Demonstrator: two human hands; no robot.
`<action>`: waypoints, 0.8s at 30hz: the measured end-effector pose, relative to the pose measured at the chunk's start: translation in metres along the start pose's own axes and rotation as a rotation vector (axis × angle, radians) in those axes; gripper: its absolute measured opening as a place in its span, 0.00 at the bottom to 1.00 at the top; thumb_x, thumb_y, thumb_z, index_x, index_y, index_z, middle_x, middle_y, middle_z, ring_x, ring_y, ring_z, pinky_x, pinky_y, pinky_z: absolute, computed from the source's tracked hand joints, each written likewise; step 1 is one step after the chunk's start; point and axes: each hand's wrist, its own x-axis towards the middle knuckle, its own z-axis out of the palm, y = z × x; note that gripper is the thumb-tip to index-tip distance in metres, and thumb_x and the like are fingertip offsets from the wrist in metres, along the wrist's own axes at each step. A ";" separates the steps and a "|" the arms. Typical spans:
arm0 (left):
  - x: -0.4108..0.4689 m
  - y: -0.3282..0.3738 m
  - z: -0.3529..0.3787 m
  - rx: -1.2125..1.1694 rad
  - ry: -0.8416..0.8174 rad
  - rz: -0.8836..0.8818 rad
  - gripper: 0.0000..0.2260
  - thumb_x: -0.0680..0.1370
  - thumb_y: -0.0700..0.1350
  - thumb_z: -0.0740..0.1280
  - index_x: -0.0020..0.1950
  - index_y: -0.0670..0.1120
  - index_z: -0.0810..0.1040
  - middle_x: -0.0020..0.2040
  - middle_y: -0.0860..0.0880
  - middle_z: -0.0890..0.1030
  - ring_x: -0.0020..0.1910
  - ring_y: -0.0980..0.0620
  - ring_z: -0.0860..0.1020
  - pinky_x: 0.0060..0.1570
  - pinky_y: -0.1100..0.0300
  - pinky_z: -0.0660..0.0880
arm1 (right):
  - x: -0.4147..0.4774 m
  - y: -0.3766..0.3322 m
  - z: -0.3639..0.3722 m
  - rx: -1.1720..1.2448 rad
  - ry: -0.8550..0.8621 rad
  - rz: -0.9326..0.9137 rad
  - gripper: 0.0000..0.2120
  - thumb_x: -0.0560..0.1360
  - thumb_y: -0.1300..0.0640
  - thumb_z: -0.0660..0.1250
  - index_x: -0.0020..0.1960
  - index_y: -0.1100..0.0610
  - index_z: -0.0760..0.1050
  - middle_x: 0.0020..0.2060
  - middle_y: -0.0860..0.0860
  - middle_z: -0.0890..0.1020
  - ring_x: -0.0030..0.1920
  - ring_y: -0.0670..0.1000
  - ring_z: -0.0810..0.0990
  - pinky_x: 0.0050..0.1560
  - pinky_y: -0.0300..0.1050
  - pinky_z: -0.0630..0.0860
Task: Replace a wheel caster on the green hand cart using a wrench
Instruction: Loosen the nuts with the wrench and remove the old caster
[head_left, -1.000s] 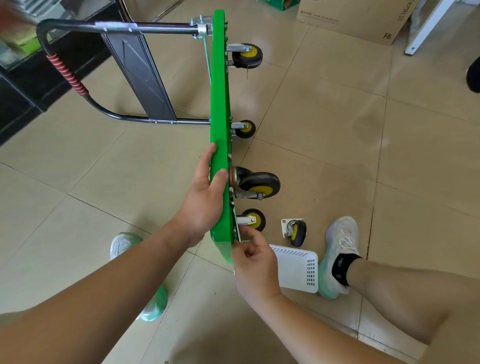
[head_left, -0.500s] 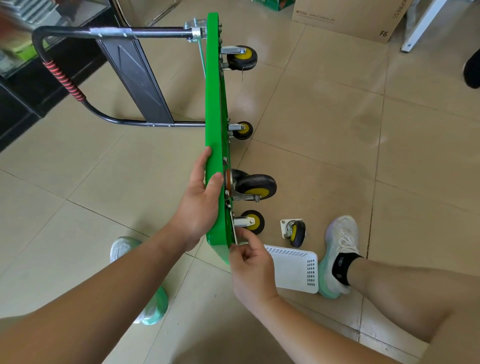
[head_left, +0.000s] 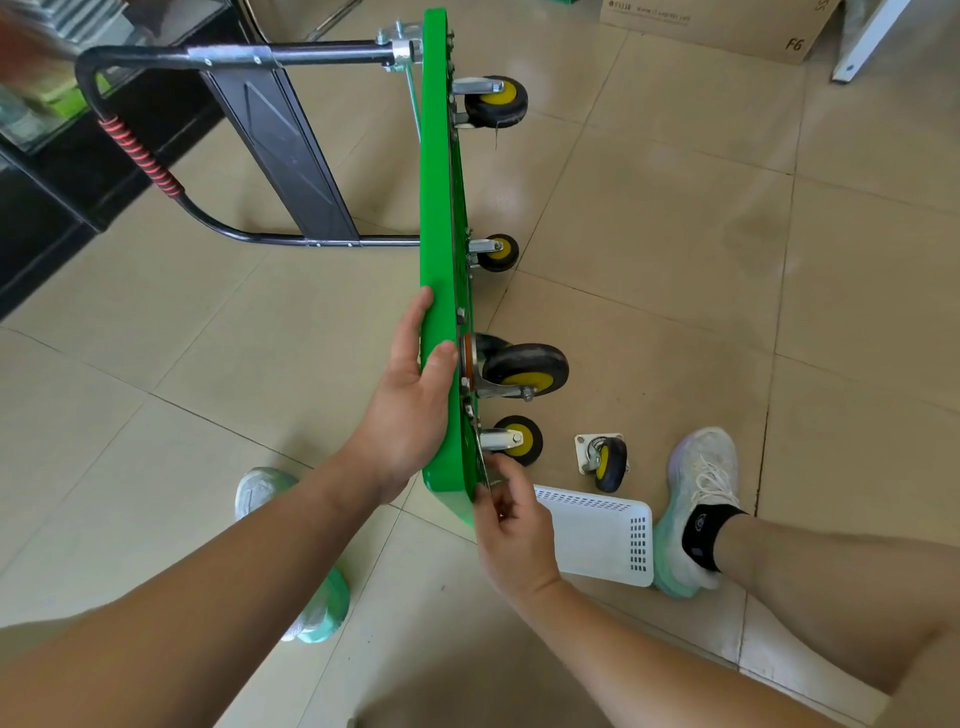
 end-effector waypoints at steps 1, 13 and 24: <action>0.000 -0.001 0.000 -0.001 -0.001 0.002 0.26 0.81 0.57 0.57 0.78 0.70 0.55 0.73 0.55 0.72 0.67 0.48 0.77 0.67 0.41 0.75 | 0.003 0.003 0.001 -0.032 -0.007 -0.016 0.20 0.80 0.61 0.64 0.61 0.37 0.71 0.32 0.51 0.78 0.32 0.45 0.74 0.34 0.37 0.72; 0.000 0.002 0.000 -0.027 0.010 -0.012 0.24 0.85 0.53 0.57 0.78 0.71 0.56 0.71 0.59 0.74 0.67 0.49 0.78 0.68 0.41 0.75 | -0.025 0.001 -0.020 -0.020 -0.003 0.067 0.15 0.81 0.60 0.65 0.59 0.41 0.75 0.27 0.46 0.72 0.30 0.44 0.69 0.34 0.38 0.68; -0.002 0.004 0.001 -0.003 0.008 -0.015 0.22 0.84 0.54 0.56 0.73 0.76 0.57 0.73 0.56 0.73 0.66 0.46 0.78 0.66 0.39 0.75 | -0.014 -0.066 -0.022 0.124 -0.044 0.345 0.06 0.81 0.54 0.64 0.54 0.44 0.76 0.32 0.48 0.77 0.29 0.43 0.73 0.30 0.36 0.68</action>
